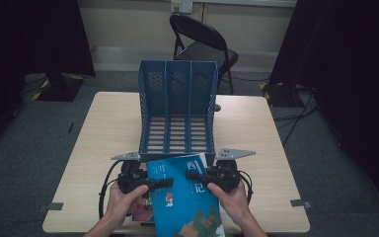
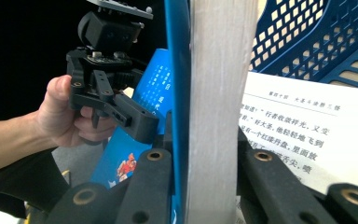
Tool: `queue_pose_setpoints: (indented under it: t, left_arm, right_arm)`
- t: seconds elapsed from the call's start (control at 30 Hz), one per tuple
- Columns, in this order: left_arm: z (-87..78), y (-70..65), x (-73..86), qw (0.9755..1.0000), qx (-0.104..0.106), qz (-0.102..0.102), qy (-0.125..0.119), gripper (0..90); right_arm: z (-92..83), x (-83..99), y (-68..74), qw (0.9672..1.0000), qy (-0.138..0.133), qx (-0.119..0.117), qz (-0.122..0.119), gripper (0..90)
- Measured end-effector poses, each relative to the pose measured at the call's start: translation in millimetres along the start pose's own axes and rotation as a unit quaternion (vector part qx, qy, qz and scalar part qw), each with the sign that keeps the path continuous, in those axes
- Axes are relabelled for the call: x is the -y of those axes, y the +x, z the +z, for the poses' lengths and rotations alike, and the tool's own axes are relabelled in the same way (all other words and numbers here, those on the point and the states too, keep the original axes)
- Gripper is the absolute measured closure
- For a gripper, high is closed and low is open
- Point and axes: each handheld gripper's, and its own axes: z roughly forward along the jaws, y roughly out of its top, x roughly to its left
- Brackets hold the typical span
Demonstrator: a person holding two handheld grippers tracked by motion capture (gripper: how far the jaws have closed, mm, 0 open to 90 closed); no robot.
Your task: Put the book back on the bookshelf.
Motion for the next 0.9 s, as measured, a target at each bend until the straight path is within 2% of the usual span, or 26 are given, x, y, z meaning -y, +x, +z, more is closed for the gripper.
queue_pose_setpoints:
  t: [0.13,0.17,0.2,0.3,0.37,0.4,0.47,0.67,0.9]
  left_arm:
    - [-5.4,-3.9,-4.0,0.9999,0.010,0.004,-0.007,37.5]
    - [-5.4,-3.9,-4.0,0.9999,0.010,0.004,-0.007,39.4]
    - [-8.2,-4.7,-5.8,0.9996,0.022,0.002,-0.017,41.3]
    - [-9.5,-5.9,-7.5,0.9996,0.022,0.008,-0.016,42.5]
    - [-8.8,-4.7,-8.6,0.9996,0.024,0.004,-0.017,43.4]
    - [-8.5,-4.1,-8.9,0.9993,0.030,-0.004,-0.022,44.8]
    - [-8.9,-4.6,-9.9,0.9991,0.034,-0.004,-0.023,46.2]
    - [-11.5,-11.5,-21.2,0.9988,0.038,0.017,-0.024,47.7]
    - [-12.6,-14.0,-25.2,0.9984,0.046,0.018,-0.028,49.8]
  right_arm:
    - [-2.6,-1.8,-0.5,0.9998,-0.006,-0.011,0.014,77.7]
    - [-2.6,-1.8,-0.5,0.9998,-0.006,-0.011,0.014,77.7]
    - [-5.0,-3.9,2.4,0.9998,-0.009,-0.014,0.012,77.7]
    - [-6.8,-6.5,5.0,0.9998,-0.011,-0.016,0.009,77.6]
    - [-6.7,-6.8,3.6,0.9997,-0.011,-0.020,0.013,77.6]
    - [-6.1,-6.0,0.0,0.9994,-0.013,-0.024,0.022,77.7]
    - [-6.9,-5.8,-1.7,0.9990,-0.018,-0.030,0.028,77.7]
    - [-12.6,-11.0,0.6,0.9986,-0.029,-0.035,0.026,77.5]
    - [-14.8,-14.2,3.2,0.9986,-0.032,-0.035,0.021,77.5]
